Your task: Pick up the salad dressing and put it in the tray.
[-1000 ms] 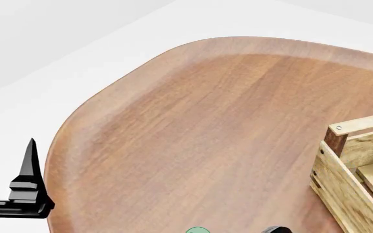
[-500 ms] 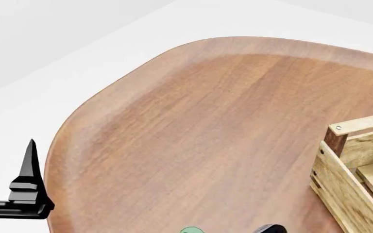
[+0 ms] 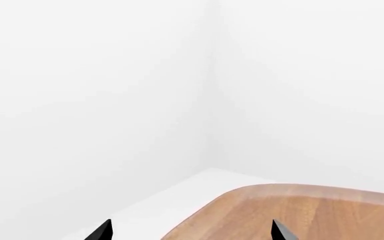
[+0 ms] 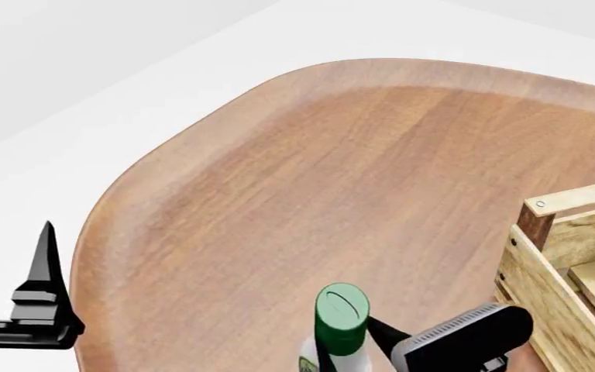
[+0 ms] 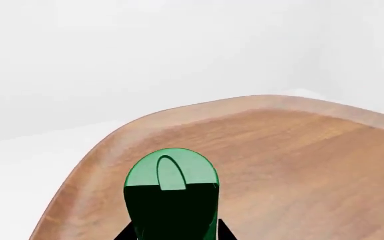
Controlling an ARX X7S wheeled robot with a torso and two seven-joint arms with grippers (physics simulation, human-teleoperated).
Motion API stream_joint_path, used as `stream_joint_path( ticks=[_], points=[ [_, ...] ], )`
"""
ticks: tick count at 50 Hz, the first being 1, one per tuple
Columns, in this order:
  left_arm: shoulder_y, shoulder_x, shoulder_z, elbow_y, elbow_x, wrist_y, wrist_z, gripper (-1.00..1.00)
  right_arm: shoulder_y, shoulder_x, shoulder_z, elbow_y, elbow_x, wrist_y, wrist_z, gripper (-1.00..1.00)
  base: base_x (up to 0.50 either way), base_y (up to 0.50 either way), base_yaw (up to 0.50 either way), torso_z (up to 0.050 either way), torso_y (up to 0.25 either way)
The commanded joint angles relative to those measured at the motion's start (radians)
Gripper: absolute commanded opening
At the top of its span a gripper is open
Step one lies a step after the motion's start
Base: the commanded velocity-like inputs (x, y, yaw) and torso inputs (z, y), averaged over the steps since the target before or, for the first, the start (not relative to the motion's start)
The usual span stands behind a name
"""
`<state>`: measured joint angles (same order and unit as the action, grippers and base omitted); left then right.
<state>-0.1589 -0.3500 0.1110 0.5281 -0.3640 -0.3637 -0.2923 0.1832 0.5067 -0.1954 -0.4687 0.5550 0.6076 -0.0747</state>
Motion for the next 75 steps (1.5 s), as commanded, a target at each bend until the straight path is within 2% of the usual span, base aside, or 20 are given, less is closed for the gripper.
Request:
stream_joint_path(
  ticks=[1,18,31,44,59,75],
  points=[
    [-0.003,-0.004,-0.001,-0.001,-0.006,-0.001,-0.003,1.0,0.075,0.041,0.081,-0.128,0.054,0.093,0.063,-1.0,0.0,0.0,0.0,0.0,0.0],
    [-0.007,-0.007,0.005,-0.005,-0.015,0.0,-0.001,1.0,0.169,0.098,0.235,-0.123,0.107,0.197,0.167,-1.0,0.0,0.0,0.0,0.0,0.001],
    [-0.001,-0.012,0.044,-0.007,0.007,0.01,0.008,1.0,0.247,0.186,0.345,-0.053,0.065,0.241,0.238,-1.0,0.0,0.0,0.0,0.0,0.001],
    [0.004,-0.019,0.044,-0.007,0.005,0.019,0.009,1.0,0.333,0.177,0.314,0.259,-0.072,0.152,0.275,-1.0,0.0,0.0,0.0,0.0,0.0],
    [0.004,-0.022,0.047,-0.007,0.001,0.022,0.006,1.0,0.448,0.189,0.326,0.41,-0.127,0.142,0.326,-1.0,0.0,0.0,0.0,0.0,0.001],
    [0.009,-0.027,0.043,-0.008,-0.006,0.028,0.003,1.0,0.582,0.16,0.239,0.655,-0.207,0.075,0.321,-1.0,0.0,0.0,0.0,0.0,0.001]
  ],
)
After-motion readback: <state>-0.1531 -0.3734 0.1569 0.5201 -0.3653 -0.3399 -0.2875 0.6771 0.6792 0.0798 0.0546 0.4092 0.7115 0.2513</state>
